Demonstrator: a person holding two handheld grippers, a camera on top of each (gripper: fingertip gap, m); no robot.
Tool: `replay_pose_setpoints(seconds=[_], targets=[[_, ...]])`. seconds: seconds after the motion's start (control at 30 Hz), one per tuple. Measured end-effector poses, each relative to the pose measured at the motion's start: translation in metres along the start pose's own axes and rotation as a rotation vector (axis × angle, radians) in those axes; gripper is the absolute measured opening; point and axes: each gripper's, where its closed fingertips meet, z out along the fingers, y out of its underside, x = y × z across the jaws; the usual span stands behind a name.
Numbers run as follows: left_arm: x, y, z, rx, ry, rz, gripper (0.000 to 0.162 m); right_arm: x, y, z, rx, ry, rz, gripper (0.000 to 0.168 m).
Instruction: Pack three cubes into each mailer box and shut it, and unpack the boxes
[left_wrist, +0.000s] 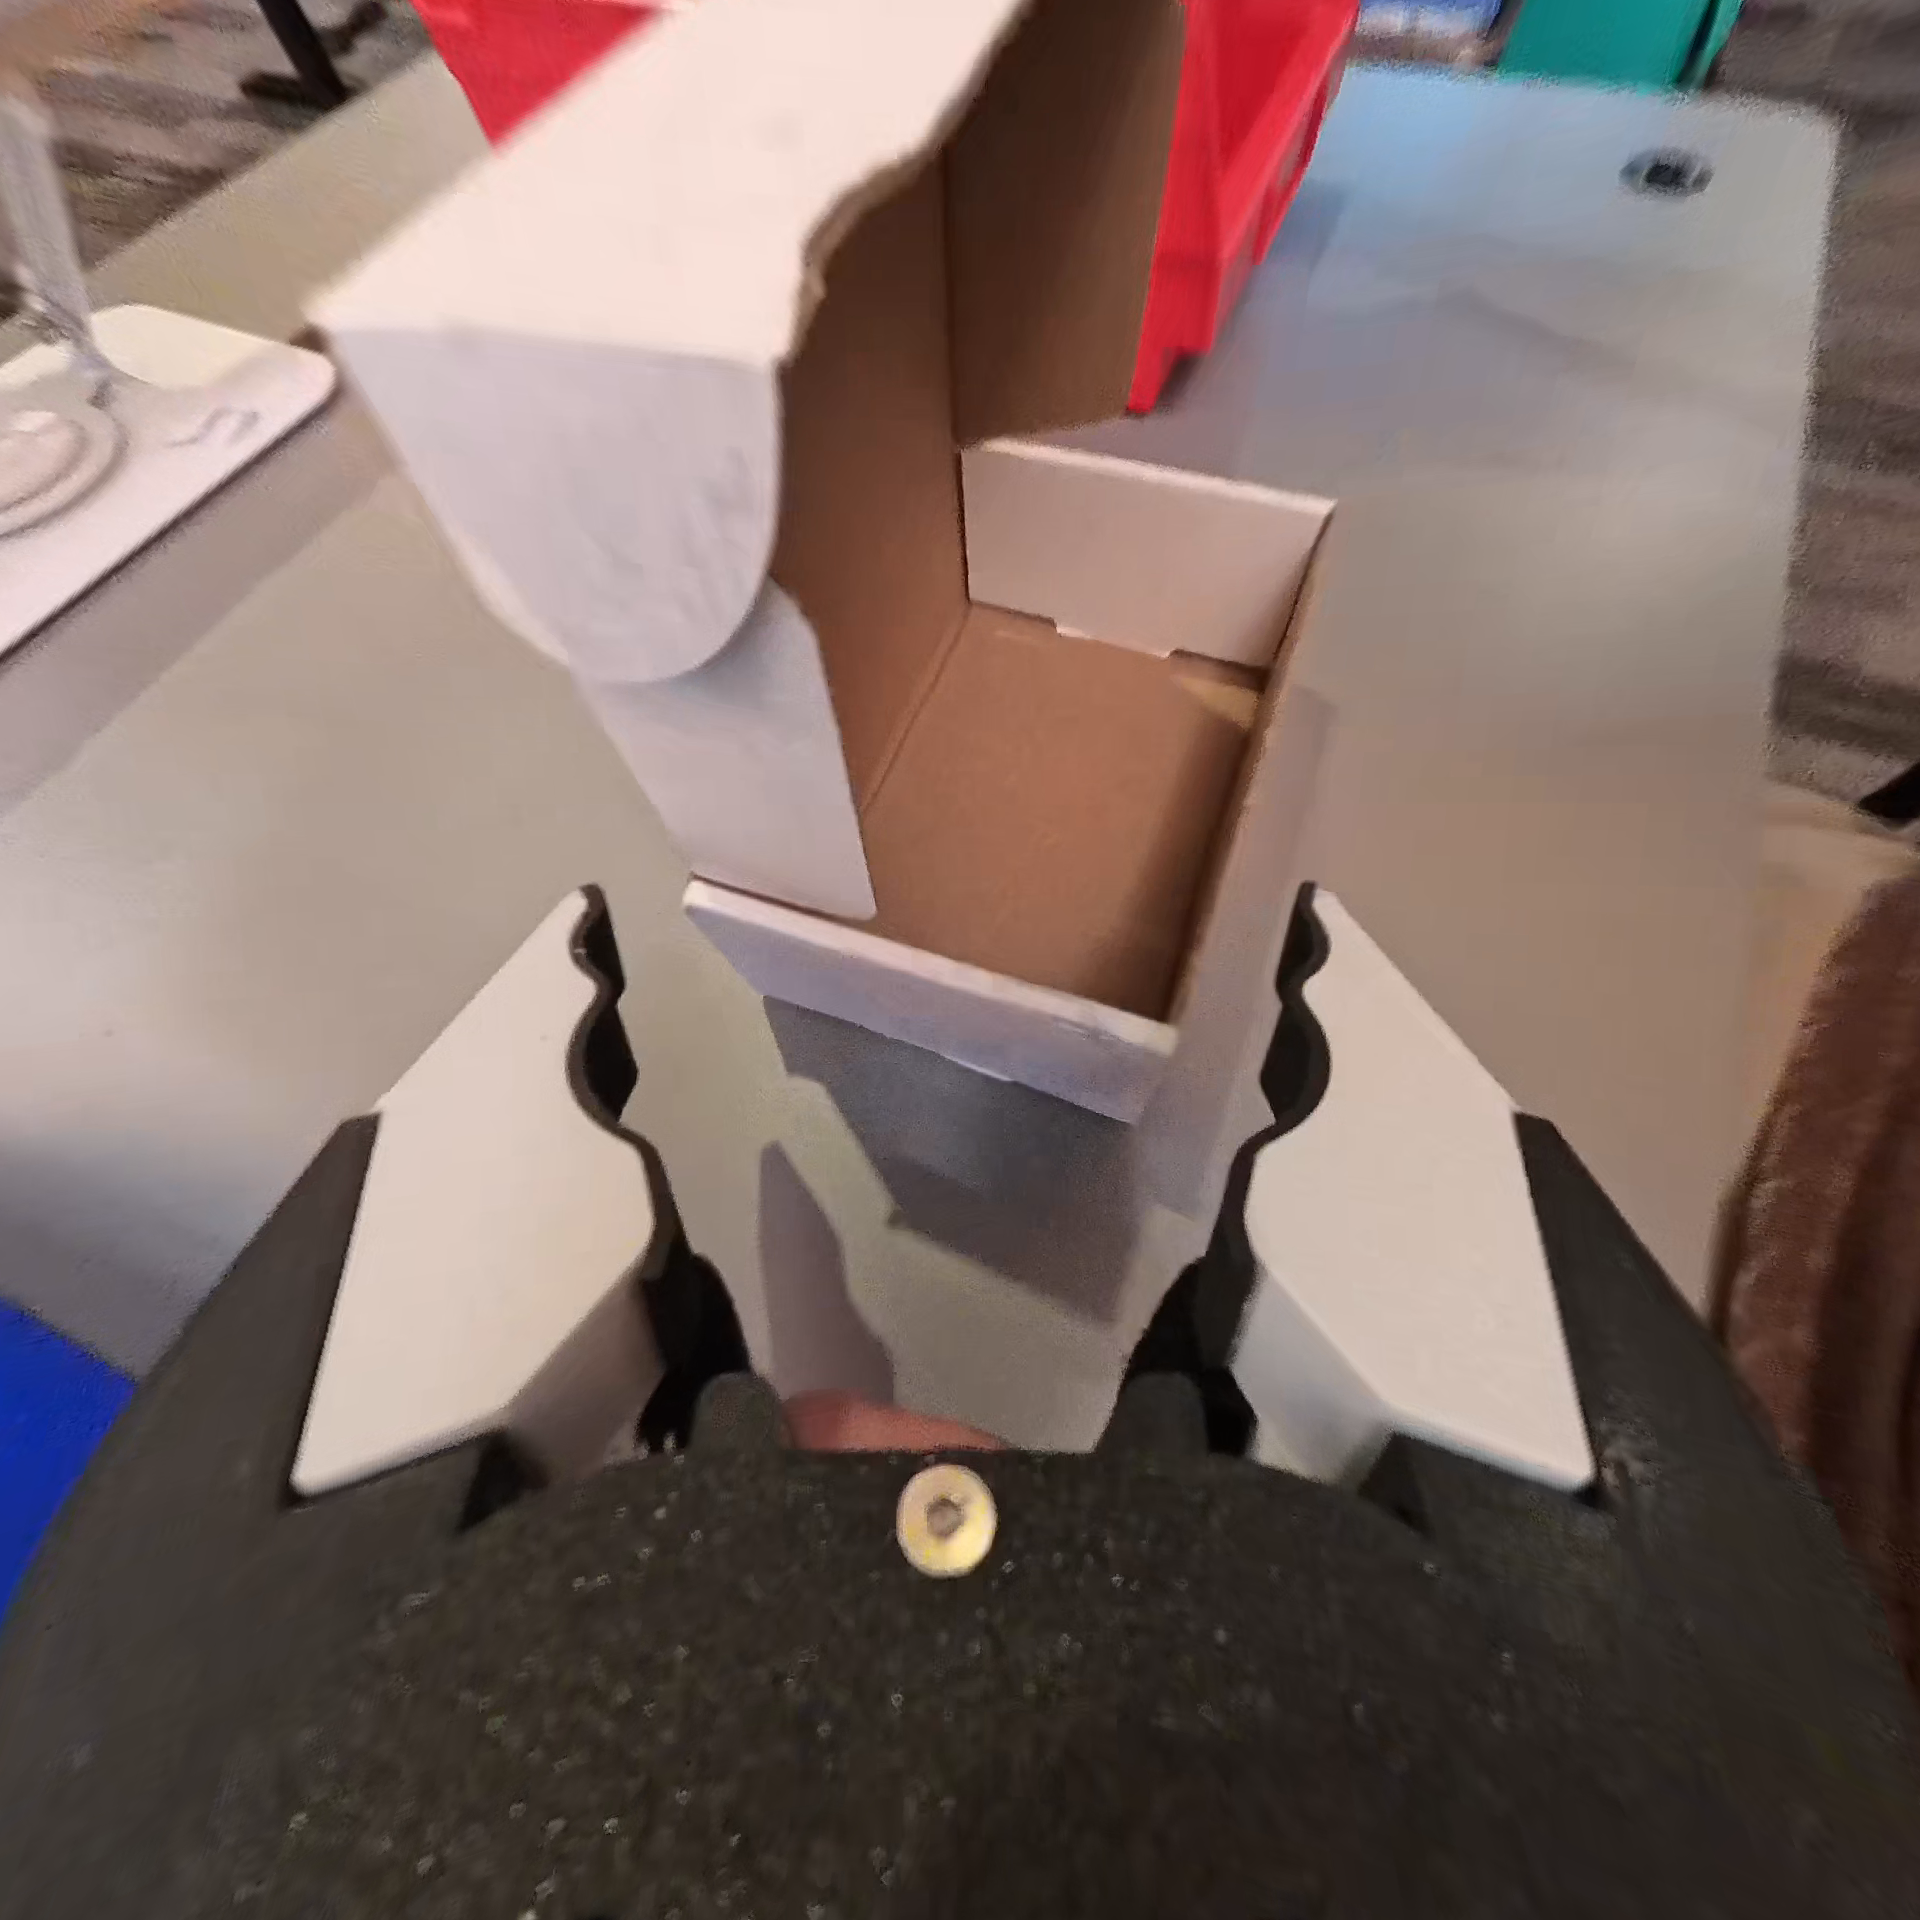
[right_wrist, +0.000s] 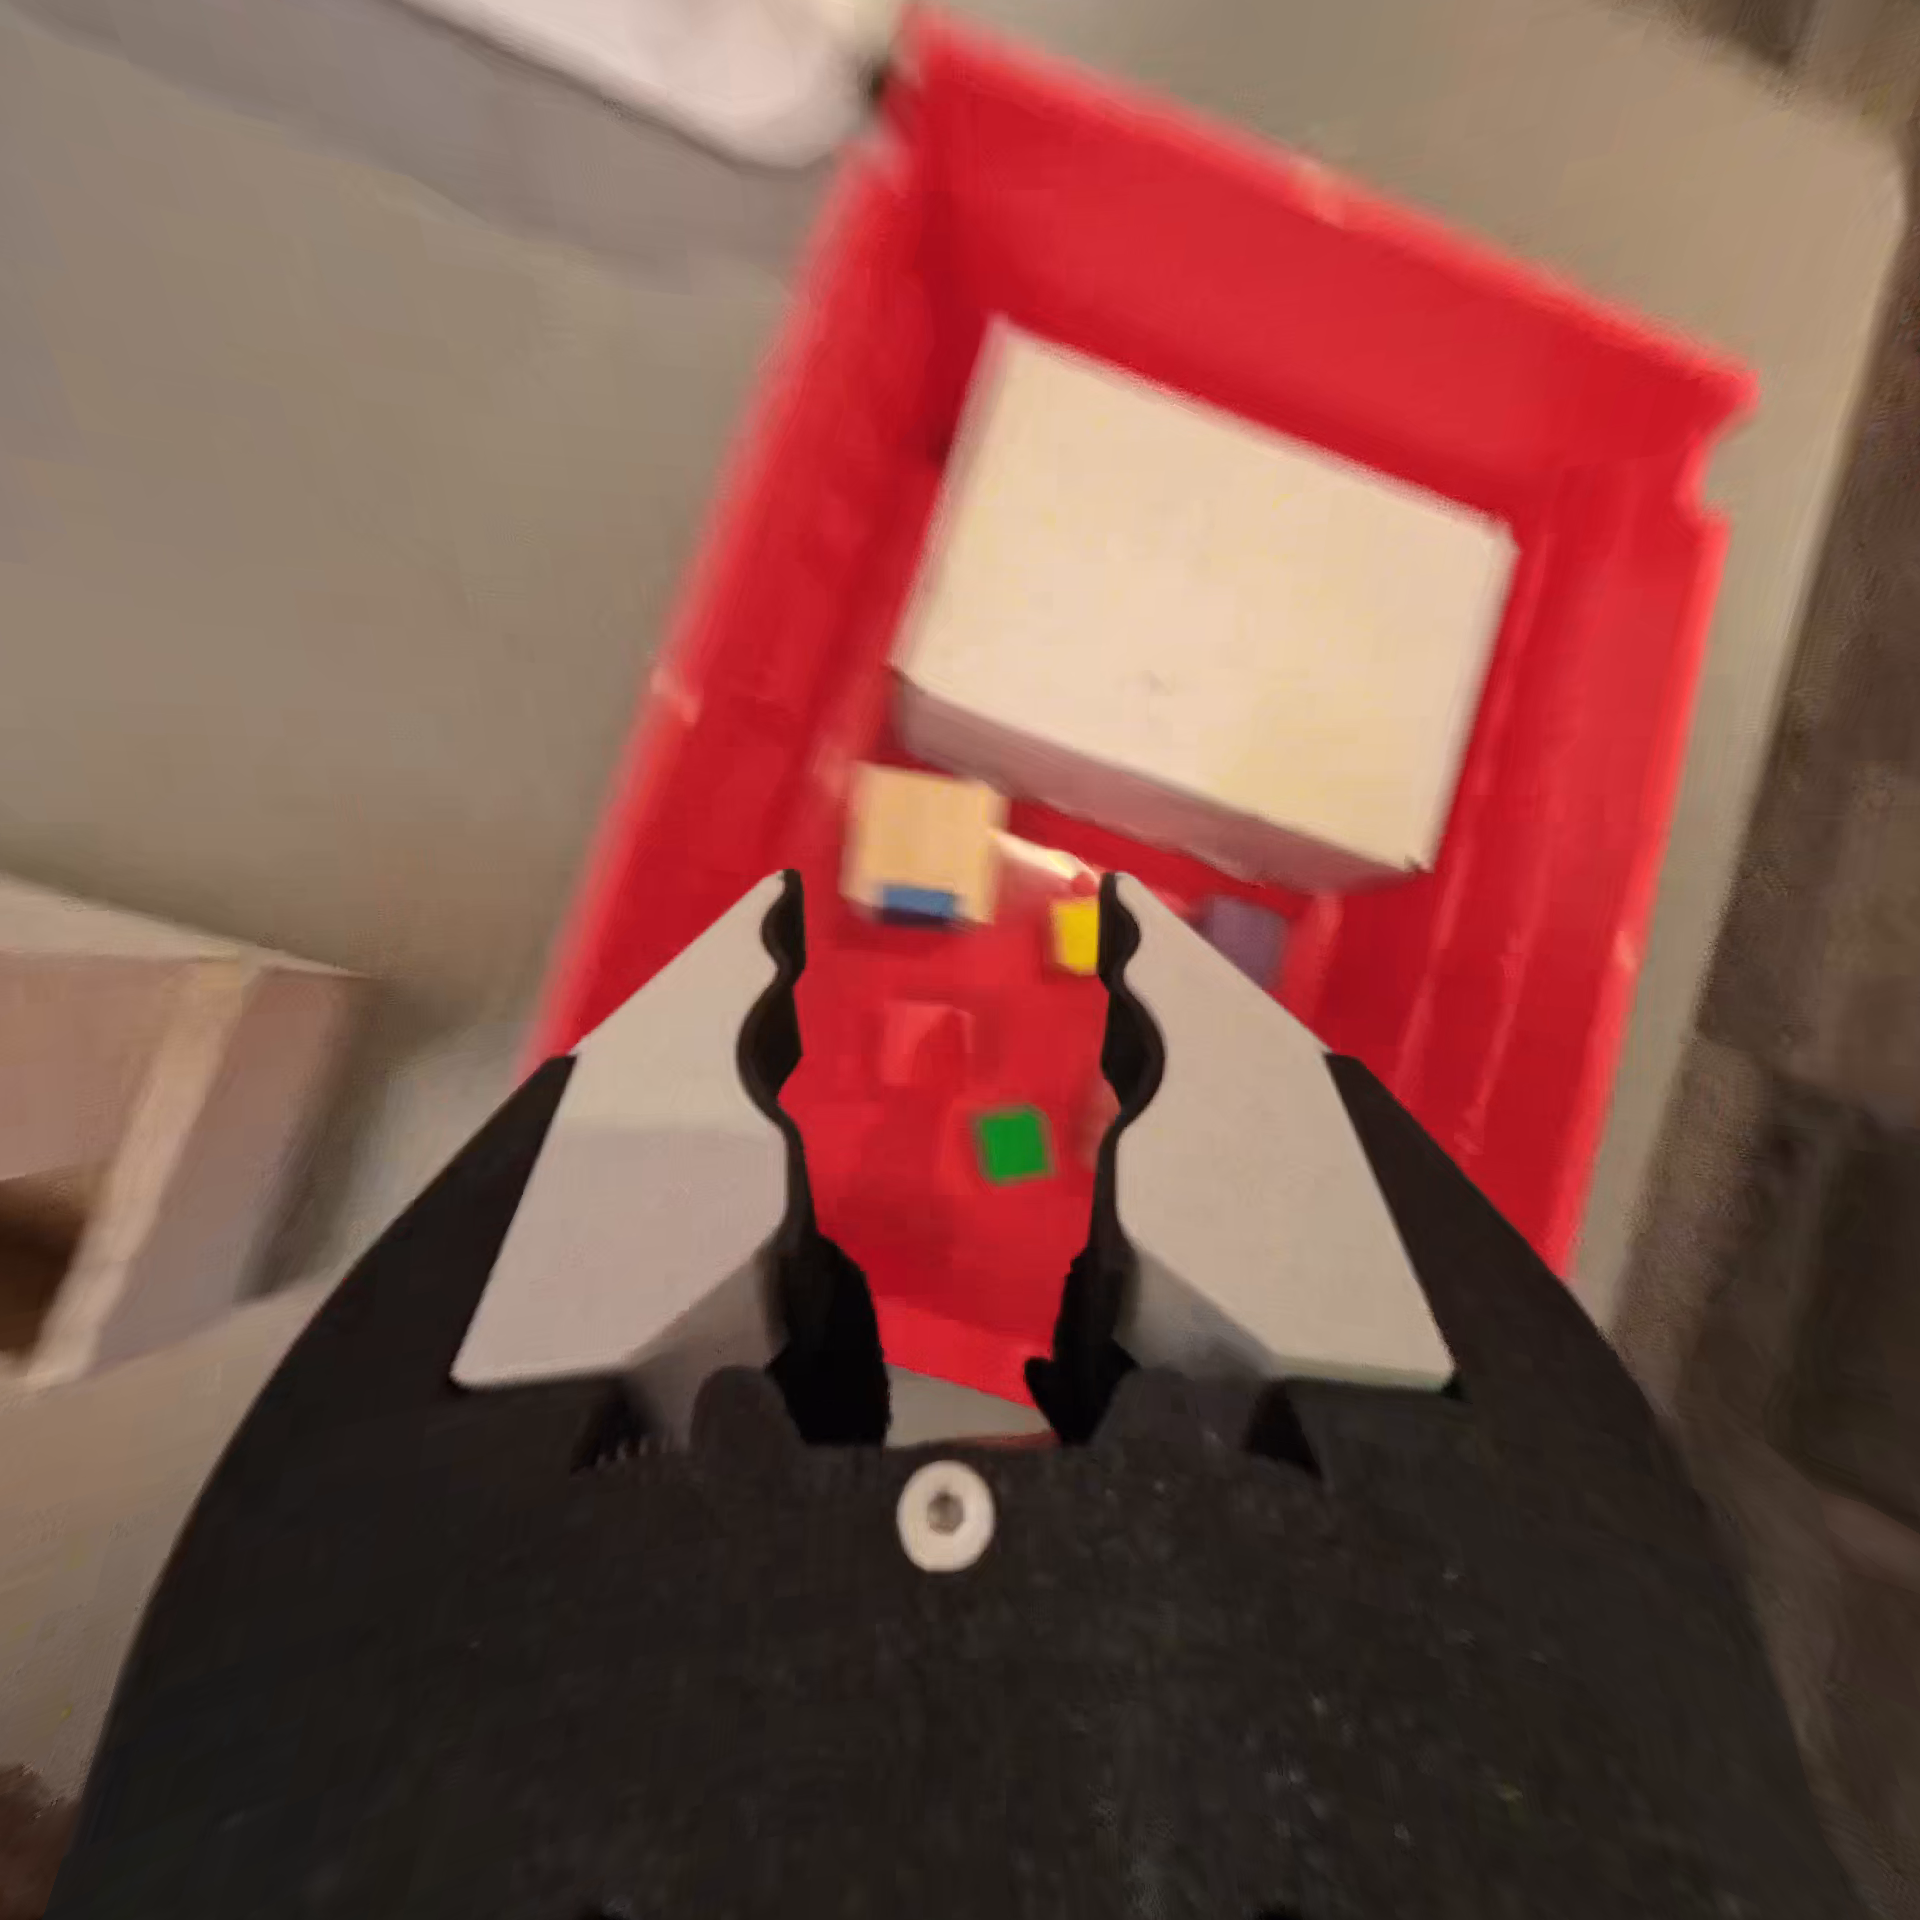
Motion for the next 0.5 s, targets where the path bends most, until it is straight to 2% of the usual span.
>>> replay_pose_setpoints(seconds=[0.07,0.1,0.23,0.37,0.43,0.5], targets=[[0.002,-0.008,-0.019,0.058,-0.005,-0.038,0.119,-0.053,-0.022,-0.028,0.216,-0.176,-0.011,0.057],[0.003,-0.012,-0.026,0.087,-0.005,-0.046,0.115,-0.078,-0.022,-0.037,0.275,-0.252,-0.014,0.056],[0.009,-0.026,-0.033,0.155,0.055,-0.115,0.105,-0.157,0.028,-0.040,0.246,-0.483,-0.123,0.053],[0.021,-0.021,-0.026,0.121,0.089,-0.091,0.095,-0.205,0.050,-0.041,0.290,-0.647,-0.068,0.050],[0.027,-0.023,-0.024,0.121,0.100,-0.075,0.091,-0.218,0.050,-0.039,0.315,-0.635,-0.095,0.052],[0.029,-0.024,-0.021,0.108,0.090,-0.069,0.096,-0.219,0.048,-0.036,0.313,-0.560,-0.154,0.052]])
